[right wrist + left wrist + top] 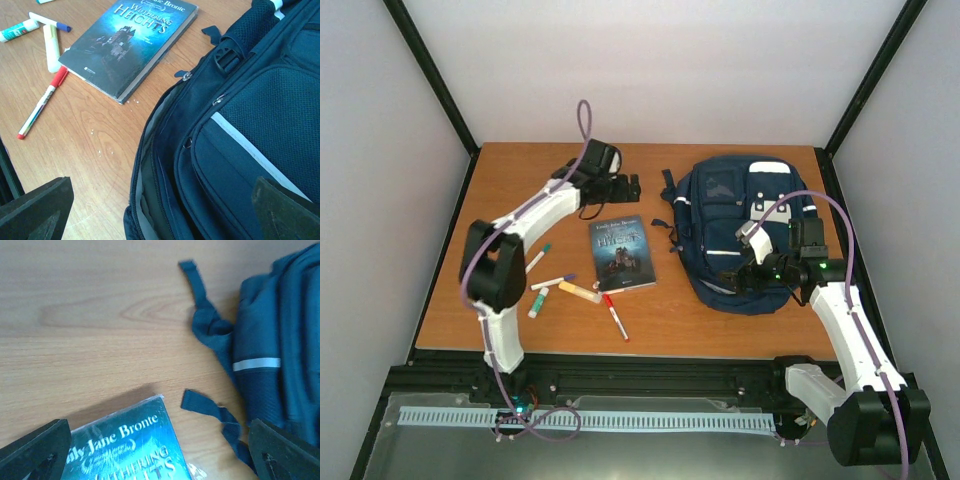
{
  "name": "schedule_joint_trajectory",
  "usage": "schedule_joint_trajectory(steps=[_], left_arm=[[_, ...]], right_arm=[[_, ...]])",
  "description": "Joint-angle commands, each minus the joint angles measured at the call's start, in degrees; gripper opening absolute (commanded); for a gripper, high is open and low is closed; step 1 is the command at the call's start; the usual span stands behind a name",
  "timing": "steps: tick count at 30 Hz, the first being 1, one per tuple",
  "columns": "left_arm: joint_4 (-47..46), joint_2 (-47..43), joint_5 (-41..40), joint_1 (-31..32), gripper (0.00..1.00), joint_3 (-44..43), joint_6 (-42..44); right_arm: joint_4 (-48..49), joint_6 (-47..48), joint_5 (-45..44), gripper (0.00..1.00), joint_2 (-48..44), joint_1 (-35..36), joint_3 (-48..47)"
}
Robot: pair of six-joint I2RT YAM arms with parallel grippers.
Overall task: Pack the student bag
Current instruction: Pick up the book from the center of the board.
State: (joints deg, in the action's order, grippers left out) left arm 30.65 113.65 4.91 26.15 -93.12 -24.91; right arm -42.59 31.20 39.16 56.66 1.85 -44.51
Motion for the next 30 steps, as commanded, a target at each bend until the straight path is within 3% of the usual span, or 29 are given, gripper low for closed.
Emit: schedule_joint_trajectory(steps=[1,6,13,19,24,27,30], left_arm=[[0.3,-11.2,-3.8,-0.1,1.0,5.6,-2.4],[-0.7,-20.4,-5.2,-0.1,1.0,15.1,-4.2],[-2.4,-29.0,-6.0,-0.2,1.0,25.5,-5.5],[-7.1,-36.6,-6.6,-0.2,1.0,34.7,-9.1],[-3.6,-41.9,-4.9,-0.1,1.0,38.4,-9.0],[-3.8,-46.0,-8.2,0.0,1.0,41.2,-8.6],[-7.6,-50.3,-9.0,-0.1,1.0,45.1,-9.1]], right_arm=[[0.9,-1.6,-2.8,1.0,-1.8,-0.3,-1.6],[-3.8,-0.9,-8.8,1.0,0.1,-0.4,-11.1],[-10.1,-1.5,-5.9,1.0,6.6,-0.4,-31.1],[-8.1,-5.0,-6.2,1.0,13.0,0.4,-36.9],[-3.8,-8.3,-16.8,1.0,15.8,6.8,-39.8],[-0.3,-10.7,-22.4,1.0,18.3,10.7,-40.7],[-0.7,-12.3,-19.3,1.0,23.1,11.6,-44.5]])
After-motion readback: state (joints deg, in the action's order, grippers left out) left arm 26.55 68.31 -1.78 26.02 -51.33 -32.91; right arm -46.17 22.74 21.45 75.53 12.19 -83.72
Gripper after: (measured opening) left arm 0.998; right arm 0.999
